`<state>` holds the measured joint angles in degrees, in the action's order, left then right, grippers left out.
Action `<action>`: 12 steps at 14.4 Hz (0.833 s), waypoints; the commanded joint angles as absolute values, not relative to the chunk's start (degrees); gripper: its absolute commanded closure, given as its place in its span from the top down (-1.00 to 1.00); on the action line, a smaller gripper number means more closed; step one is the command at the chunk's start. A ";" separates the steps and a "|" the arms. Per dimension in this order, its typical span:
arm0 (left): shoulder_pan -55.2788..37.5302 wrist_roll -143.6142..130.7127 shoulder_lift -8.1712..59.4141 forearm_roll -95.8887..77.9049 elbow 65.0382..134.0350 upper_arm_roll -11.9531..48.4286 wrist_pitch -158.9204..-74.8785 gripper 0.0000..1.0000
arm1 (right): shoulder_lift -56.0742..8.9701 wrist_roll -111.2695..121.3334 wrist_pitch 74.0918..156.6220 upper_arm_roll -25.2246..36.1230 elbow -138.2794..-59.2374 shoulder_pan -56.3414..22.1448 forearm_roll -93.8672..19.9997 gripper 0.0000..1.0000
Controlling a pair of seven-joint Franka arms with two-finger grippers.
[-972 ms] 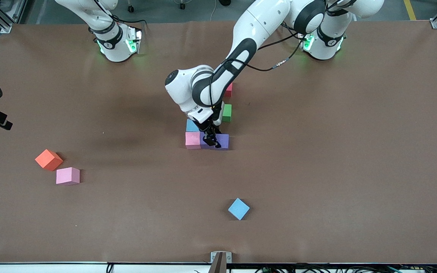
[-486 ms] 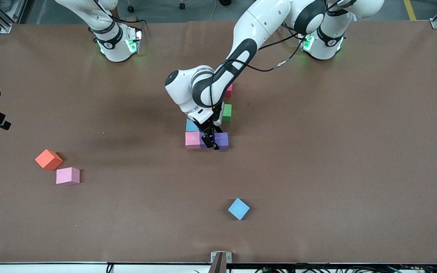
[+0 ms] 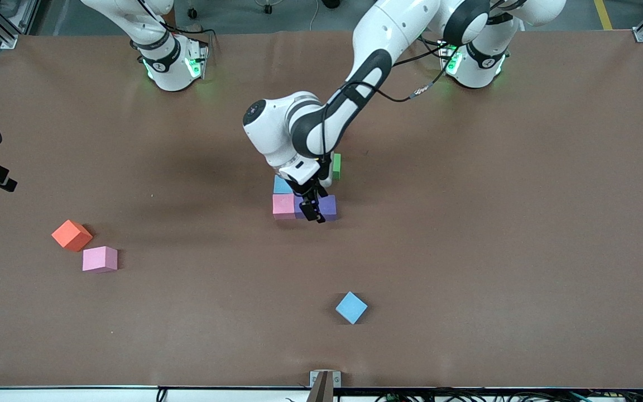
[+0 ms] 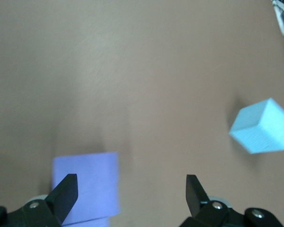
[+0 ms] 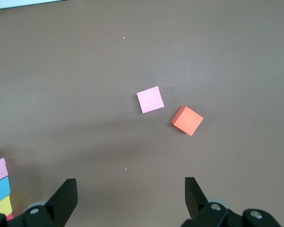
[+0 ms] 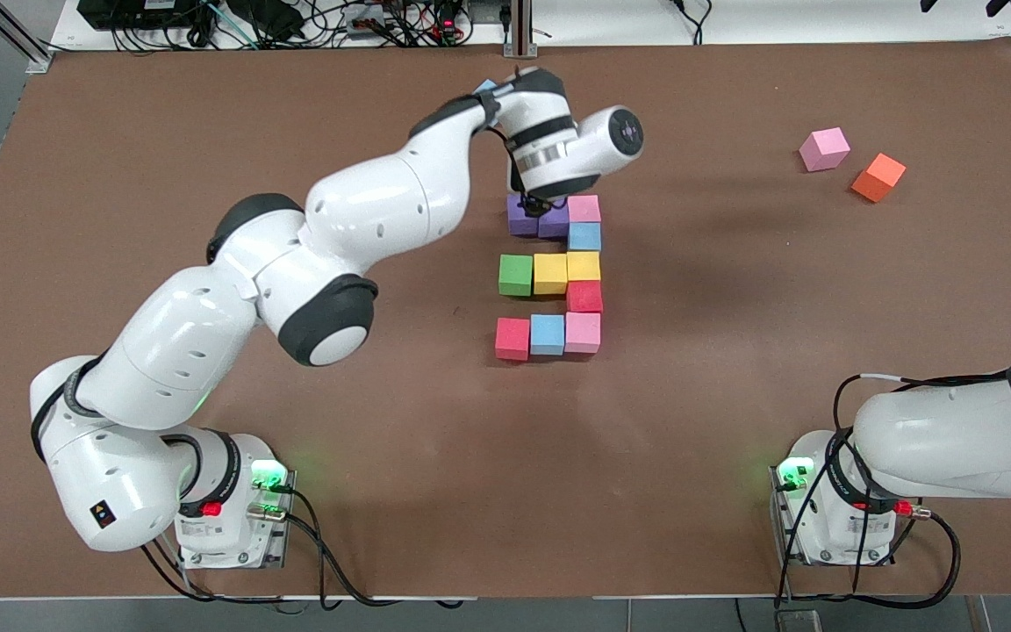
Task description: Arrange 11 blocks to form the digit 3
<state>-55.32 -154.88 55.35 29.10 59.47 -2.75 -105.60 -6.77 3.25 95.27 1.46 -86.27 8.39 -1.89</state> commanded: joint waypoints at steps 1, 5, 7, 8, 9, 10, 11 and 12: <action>-49.15 -149.88 49.94 25.94 60.56 -1.06 -104.77 1.00 | -6.77 4.56 94.31 0.70 -86.22 9.49 -2.20 1.00; -41.42 -133.90 43.87 21.20 60.73 -1.05 -104.77 1.00 | -6.68 5.27 93.87 0.70 -86.13 9.32 -2.11 1.00; -37.90 -126.07 42.37 20.04 60.82 -1.05 -104.42 1.00 | -6.68 5.27 93.95 0.70 -86.05 9.23 -2.11 1.00; -35.97 -122.38 41.75 19.69 60.82 -0.97 -103.72 1.00 | -6.59 5.27 93.87 0.62 -85.96 9.14 -2.11 1.00; -34.38 -118.52 41.14 18.82 60.82 -0.97 -103.54 1.00 | -6.50 5.27 93.87 0.53 -85.96 8.97 -2.11 1.00; -32.63 -113.52 40.52 17.50 60.82 -0.97 -103.54 1.00 | -6.42 5.36 93.87 0.18 -86.04 8.70 -2.11 1.00; -30.95 -109.38 39.82 16.97 60.91 -0.97 -103.45 1.00 | -6.33 5.45 93.87 0.09 -86.04 8.09 -2.11 1.00; -28.94 -105.07 38.68 16.09 60.91 -0.97 -103.19 1.00 | -6.15 5.45 94.13 0.09 -86.04 6.52 -1.41 1.00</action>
